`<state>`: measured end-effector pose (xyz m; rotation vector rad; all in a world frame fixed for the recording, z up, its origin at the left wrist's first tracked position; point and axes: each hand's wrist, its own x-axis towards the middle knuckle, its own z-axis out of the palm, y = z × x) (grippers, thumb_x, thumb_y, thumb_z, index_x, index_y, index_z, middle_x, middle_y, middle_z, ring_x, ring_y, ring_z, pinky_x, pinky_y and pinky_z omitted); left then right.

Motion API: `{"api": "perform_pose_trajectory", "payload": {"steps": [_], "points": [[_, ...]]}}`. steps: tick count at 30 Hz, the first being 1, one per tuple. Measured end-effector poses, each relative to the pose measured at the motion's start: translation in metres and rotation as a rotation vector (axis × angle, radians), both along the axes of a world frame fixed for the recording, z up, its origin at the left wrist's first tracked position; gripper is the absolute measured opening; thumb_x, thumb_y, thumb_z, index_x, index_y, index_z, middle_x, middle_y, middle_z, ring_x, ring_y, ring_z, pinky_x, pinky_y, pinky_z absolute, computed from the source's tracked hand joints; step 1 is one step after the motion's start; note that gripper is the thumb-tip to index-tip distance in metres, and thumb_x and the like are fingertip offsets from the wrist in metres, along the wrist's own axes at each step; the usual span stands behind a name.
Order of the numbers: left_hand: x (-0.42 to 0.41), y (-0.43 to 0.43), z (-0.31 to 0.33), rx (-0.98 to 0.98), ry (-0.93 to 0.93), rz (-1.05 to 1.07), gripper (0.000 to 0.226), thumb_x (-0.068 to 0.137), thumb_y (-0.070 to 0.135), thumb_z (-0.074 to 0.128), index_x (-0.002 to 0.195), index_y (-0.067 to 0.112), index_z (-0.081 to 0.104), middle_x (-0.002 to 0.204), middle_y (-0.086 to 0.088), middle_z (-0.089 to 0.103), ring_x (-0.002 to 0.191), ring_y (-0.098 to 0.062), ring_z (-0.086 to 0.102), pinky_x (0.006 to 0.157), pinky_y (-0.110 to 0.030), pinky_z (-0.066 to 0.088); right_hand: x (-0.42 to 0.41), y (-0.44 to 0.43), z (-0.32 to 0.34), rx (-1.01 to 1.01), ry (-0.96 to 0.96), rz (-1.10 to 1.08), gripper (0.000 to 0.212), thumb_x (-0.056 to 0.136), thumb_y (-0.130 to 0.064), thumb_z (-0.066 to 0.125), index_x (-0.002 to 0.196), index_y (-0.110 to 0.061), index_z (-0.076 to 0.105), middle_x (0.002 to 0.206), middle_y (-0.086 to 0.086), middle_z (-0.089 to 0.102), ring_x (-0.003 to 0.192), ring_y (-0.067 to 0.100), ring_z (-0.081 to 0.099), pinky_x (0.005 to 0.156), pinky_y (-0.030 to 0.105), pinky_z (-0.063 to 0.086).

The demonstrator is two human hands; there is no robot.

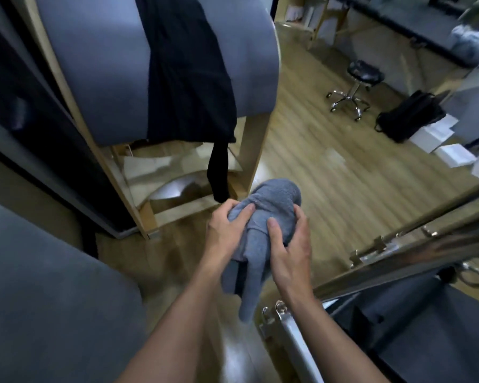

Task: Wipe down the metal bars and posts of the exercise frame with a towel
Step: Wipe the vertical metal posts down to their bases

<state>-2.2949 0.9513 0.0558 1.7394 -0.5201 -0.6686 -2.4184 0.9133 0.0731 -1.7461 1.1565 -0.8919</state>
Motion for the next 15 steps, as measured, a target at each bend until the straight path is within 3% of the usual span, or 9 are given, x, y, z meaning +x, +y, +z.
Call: {"api": "perform_pose_trajectory", "payload": {"steps": [3, 7, 15], "points": [[0.029, -0.022, 0.047, -0.011, -0.104, -0.041, 0.025, 0.088, 0.042, 0.066, 0.078, 0.02, 0.061, 0.071, 0.008, 0.065, 0.07, -0.006, 0.06, 0.057, -0.013, 0.041, 0.029, -0.02, 0.042, 0.003, -0.048, -0.023, 0.055, 0.093, -0.044, 0.057, 0.142, -0.029, 0.037, 0.137, -0.007, 0.049, 0.124, 0.007, 0.049, 0.105, 0.028, 0.041], [0.08, -0.055, 0.101, -0.069, -0.233, -0.093, 0.024, 0.087, 0.044, 0.066, 0.076, 0.024, 0.059, 0.07, 0.009, 0.064, 0.073, -0.007, 0.061, 0.064, -0.022, 0.044, 0.073, -0.051, 0.096, -0.034, -0.086, -0.083, 0.049, 0.094, -0.034, 0.059, 0.139, -0.028, 0.04, 0.139, -0.006, 0.05, 0.126, 0.009, 0.049, 0.107, 0.029, 0.039], [0.161, -0.143, 0.237, -0.205, -0.417, -0.221, 0.031, 0.085, 0.052, 0.065, 0.079, 0.021, 0.063, 0.073, 0.005, 0.067, 0.075, -0.01, 0.062, 0.07, -0.031, 0.047, 0.137, -0.136, 0.225, -0.194, -0.06, -0.235, 0.042, 0.091, -0.035, 0.063, 0.128, -0.025, 0.046, 0.114, 0.004, 0.064, 0.102, 0.025, 0.061, 0.088, 0.031, 0.046]]}}
